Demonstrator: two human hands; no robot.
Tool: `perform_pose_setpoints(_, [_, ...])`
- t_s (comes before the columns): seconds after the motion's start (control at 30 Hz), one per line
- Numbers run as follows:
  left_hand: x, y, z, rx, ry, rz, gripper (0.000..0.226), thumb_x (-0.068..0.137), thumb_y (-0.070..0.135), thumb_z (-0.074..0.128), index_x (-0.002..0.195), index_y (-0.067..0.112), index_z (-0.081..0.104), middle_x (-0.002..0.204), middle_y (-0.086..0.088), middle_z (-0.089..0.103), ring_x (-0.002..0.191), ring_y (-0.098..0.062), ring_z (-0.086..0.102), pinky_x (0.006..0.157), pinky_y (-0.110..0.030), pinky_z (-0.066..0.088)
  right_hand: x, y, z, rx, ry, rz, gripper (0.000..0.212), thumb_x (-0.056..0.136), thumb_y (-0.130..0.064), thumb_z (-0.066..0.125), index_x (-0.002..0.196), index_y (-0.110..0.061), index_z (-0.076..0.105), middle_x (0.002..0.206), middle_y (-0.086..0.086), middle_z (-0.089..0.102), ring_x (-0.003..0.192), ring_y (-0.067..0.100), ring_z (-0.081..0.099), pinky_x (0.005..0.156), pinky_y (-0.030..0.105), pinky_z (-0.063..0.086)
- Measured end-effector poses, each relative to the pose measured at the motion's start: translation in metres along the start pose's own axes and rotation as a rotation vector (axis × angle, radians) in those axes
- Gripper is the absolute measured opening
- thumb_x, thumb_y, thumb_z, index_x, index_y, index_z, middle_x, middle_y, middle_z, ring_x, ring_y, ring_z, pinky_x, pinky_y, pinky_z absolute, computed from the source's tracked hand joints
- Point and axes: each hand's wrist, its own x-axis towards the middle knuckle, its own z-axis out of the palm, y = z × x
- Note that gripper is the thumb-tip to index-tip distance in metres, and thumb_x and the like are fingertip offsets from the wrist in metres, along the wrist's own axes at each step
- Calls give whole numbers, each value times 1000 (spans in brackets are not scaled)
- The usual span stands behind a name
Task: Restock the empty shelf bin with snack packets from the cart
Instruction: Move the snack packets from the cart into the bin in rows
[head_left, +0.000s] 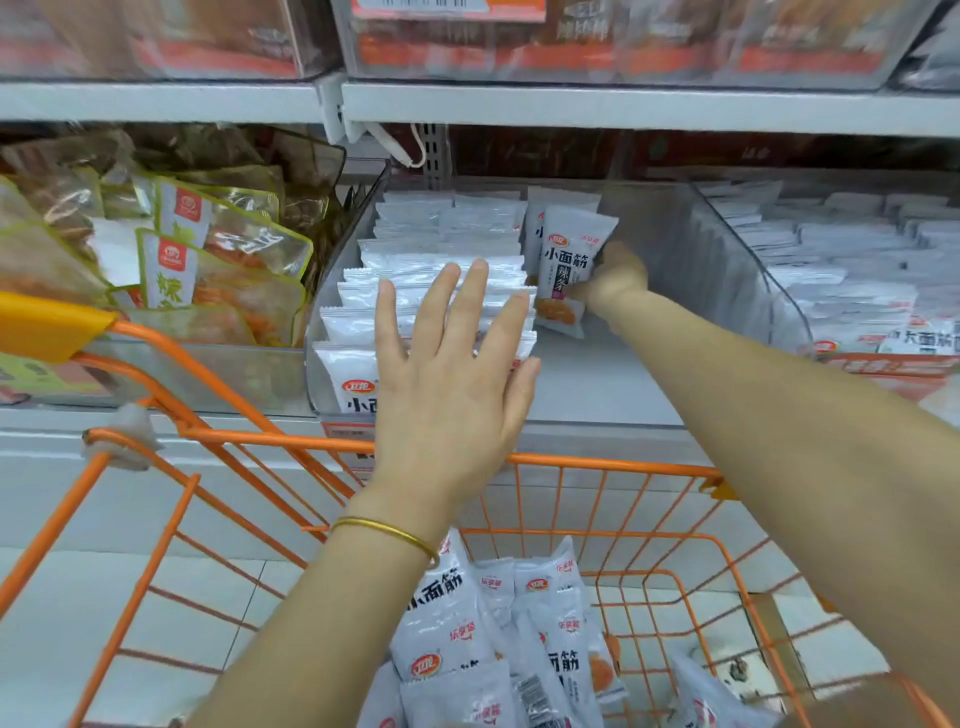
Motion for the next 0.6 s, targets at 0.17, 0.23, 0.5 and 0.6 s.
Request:
perform_pose_setpoints(0.17, [1,-1,1,34,7,-7,45,92,39,37,129,19,54,143,-13,44,134,-32,37,112,-58,14,17,-6,15,-55,106,-43,47,83,-3,67,123,-3,43,127,13,55,119,28,52,88,29,41])
perform_pose_setpoints(0.23, [1,-1,2,39,17,-8,45,92,39,38,129,18,55,143,-13,44,134,-32,37,112,-58,13,18,-5,21,-29,110,-54,47,83,-3,66,123,-2,42,126,13,55,118,27,53,86,29,41])
perform_pose_setpoints(0.5, [0,-1,3,37,32,-7,45,92,38,38,129,18,54,142,-13,45,134,-32,36,112,-58,13,16,-2,27,-11,70,-60,46,86,-6,64,124,-2,39,124,13,56,115,28,55,80,27,40])
perform_pose_setpoints(0.6, [0,-2,4,35,39,-2,45,92,37,38,129,18,54,142,-13,45,134,-32,37,112,-57,12,14,-4,24,-43,37,-13,52,84,-11,69,126,-1,40,126,13,56,118,28,54,83,28,41])
